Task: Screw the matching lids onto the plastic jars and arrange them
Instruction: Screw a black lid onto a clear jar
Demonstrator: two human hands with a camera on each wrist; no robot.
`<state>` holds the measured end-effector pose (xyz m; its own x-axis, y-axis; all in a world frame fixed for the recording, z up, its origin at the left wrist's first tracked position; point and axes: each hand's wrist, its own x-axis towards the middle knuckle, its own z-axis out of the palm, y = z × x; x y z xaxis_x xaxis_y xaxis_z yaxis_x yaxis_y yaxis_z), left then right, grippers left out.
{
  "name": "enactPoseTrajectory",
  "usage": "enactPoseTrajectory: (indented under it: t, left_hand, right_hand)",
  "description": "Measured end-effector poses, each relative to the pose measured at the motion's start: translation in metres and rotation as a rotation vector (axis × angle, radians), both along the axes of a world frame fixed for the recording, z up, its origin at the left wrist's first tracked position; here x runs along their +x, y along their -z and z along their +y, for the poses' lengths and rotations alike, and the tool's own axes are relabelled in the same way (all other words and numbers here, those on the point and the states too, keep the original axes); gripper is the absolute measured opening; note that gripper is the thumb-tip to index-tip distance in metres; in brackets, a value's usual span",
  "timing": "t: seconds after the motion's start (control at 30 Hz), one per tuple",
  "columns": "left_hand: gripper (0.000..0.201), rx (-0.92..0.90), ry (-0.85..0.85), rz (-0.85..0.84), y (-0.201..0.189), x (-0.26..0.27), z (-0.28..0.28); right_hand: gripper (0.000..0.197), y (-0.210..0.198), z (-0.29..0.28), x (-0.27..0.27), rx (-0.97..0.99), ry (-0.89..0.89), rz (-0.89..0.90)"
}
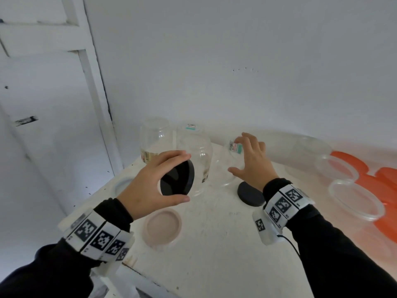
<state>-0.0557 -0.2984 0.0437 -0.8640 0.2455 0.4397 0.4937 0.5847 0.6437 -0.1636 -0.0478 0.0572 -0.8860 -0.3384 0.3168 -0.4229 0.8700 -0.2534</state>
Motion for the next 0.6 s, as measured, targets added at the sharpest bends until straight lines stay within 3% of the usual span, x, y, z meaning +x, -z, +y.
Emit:
enactPoseTrajectory:
  t: [0.1,0.27,0.5,0.6]
  left_hand:
    - [0.075,-0.007,0.034,0.001,0.003,-0.004,0.007]
    - [0.076,0.004,0.104,0.007,0.007,-0.009,0.024]
    - [0.075,0.011,0.168,-0.002,0.011,-0.015,0.048]
    - [0.075,0.013,0.199,-0.002,0.011,-0.017,0.060]
  right_hand:
    - [0.090,-0.003,0.007,0.008,0.111,-0.010,-0.037]
    - [0.076,-0.001,0.024,0.026,0.165,0.008,-0.027]
    - [0.060,0.016,0.068,0.058,-0.119,0.119,-0.003]
    - [0.070,0.025,0.085,0.072,-0.227,0.153,-0.061]
